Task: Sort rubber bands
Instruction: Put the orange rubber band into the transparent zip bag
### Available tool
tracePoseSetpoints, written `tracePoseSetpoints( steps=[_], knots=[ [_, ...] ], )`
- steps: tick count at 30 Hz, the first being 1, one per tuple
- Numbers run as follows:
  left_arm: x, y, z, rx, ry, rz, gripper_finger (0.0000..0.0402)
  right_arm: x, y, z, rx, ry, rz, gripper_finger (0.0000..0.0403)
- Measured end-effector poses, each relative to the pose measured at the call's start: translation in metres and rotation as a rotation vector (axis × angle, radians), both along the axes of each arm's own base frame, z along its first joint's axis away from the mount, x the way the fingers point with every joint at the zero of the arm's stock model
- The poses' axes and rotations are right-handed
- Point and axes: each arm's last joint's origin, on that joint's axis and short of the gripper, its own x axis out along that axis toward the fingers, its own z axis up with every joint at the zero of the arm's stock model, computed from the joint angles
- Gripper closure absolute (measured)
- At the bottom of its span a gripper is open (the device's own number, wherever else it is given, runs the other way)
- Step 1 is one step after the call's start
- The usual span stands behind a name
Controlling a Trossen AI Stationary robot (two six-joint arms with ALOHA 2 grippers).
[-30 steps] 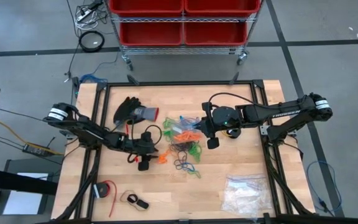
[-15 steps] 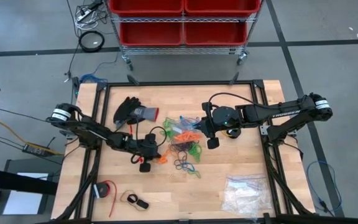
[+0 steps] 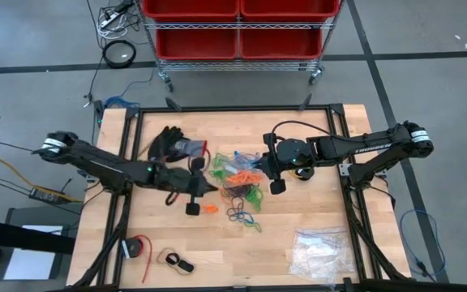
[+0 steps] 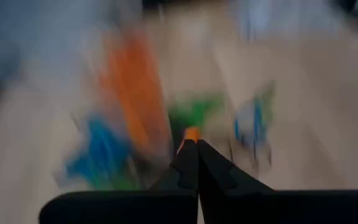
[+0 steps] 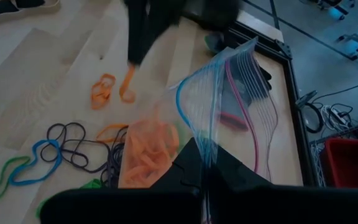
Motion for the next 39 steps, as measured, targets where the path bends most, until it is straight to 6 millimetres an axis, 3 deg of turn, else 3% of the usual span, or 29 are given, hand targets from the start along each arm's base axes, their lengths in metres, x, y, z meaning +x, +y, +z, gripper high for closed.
tracePoseSetpoints(
  steps=[8, 14, 17, 27, 39],
  knots=[
    [0.008, -0.002, 0.088, 0.067, -0.251, -0.045, 0.0401, 0.0, 0.0, -0.001, -0.002, 0.0, 0.001, 0.0403],
    [0.021, 0.004, 0.112, 0.119, -0.288, -0.033, 0.0401, -0.001, 0.0, -0.014, -0.008, 0.011, 0.006, 0.0403],
    [0.031, 0.012, 0.111, 0.136, -0.232, -0.003, 0.0401, -0.001, 0.001, -0.018, 0.0, 0.015, 0.019, 0.0403],
    [0.064, 0.033, 0.08, 0.168, -0.007, 0.07, 0.0401, 0.0, 0.007, -0.015, -0.04, -0.013, 0.071, 0.0403],
    [0.059, 0.042, 0.064, 0.182, 0.162, 0.087, 0.0401, 0.0, 0.007, -0.015, -0.049, -0.009, 0.077, 0.0403]
  ],
)
